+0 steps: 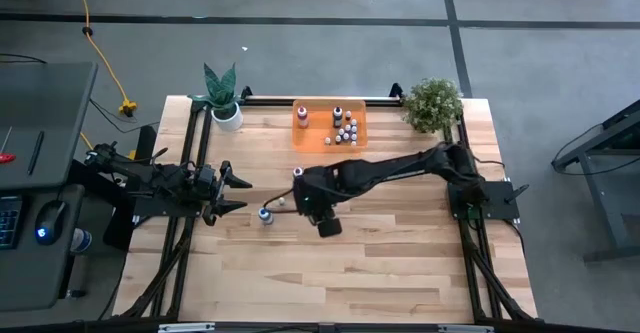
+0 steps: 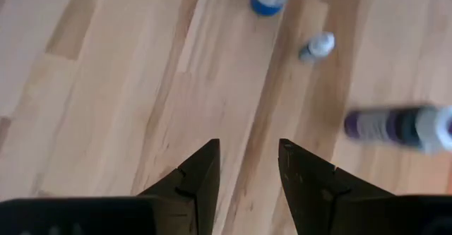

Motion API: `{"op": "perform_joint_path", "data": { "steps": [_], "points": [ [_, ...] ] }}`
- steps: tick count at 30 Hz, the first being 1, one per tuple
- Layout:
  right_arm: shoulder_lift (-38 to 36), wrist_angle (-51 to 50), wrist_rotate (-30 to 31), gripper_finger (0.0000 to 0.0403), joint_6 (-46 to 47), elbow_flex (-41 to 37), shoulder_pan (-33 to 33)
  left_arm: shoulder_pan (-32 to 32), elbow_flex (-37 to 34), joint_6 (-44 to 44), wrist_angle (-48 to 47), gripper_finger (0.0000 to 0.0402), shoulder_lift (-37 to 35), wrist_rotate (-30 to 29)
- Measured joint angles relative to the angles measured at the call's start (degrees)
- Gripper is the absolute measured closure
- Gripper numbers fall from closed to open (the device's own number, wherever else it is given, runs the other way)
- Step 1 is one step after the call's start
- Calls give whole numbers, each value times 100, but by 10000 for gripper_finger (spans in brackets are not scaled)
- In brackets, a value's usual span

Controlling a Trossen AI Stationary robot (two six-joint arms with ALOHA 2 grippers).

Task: Pick & Place food coloring
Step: Put the small blue food coloring bottle into the orange bin

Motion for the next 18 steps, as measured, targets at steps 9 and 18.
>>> {"op": "perform_joint_path", "data": {
  "steps": [9, 18],
  "points": [
    [1225, 200, 346, 269, -452, 1231, -34, -2, 0, 0, 0, 130, 0, 2],
    [1893, 703, 571, 269, -371, 1753, -141, -1, 0, 0, 0, 130, 0, 0]
  ]
}}
